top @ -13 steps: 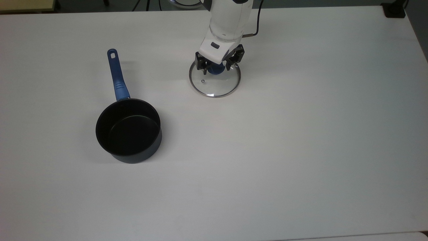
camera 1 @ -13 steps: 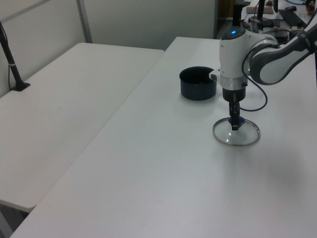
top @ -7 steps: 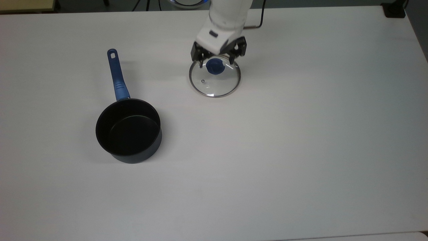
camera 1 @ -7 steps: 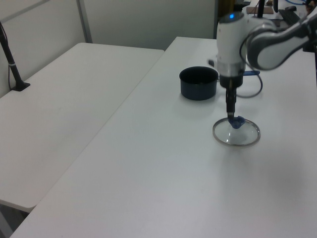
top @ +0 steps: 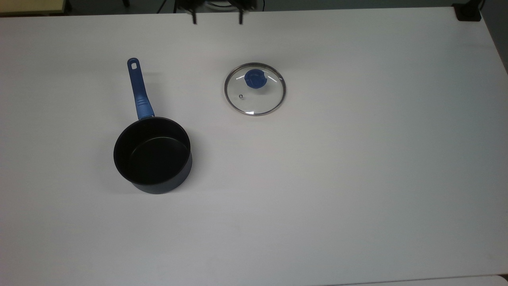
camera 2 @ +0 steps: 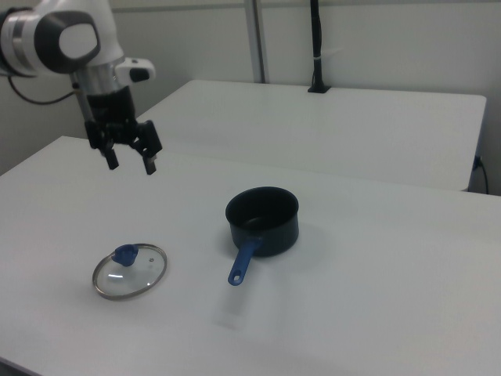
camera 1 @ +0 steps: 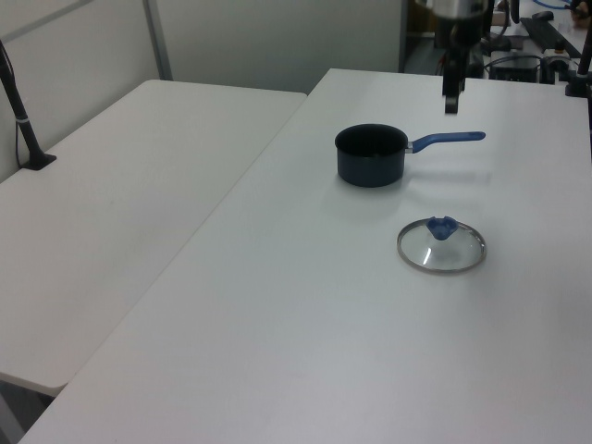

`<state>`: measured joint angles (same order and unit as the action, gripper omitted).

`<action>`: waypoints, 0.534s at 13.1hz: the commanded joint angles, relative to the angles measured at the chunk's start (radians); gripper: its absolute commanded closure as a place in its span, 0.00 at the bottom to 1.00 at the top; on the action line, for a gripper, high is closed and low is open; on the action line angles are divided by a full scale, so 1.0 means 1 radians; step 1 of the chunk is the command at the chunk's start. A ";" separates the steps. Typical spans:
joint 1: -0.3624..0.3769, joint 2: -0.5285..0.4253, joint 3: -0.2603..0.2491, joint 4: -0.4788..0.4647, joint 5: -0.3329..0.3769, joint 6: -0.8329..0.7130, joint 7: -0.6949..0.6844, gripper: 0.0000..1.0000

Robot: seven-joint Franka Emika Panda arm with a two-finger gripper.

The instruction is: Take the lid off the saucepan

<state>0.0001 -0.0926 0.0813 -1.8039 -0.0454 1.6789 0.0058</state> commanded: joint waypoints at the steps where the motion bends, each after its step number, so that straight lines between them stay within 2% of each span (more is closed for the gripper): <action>1: -0.020 -0.010 -0.038 0.044 0.041 -0.050 -0.060 0.00; 3: -0.011 -0.010 -0.061 0.058 0.041 -0.057 -0.040 0.00; 7: -0.003 0.004 -0.074 0.074 0.039 -0.065 -0.014 0.00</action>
<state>-0.0227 -0.0955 0.0258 -1.7569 -0.0214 1.6576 -0.0245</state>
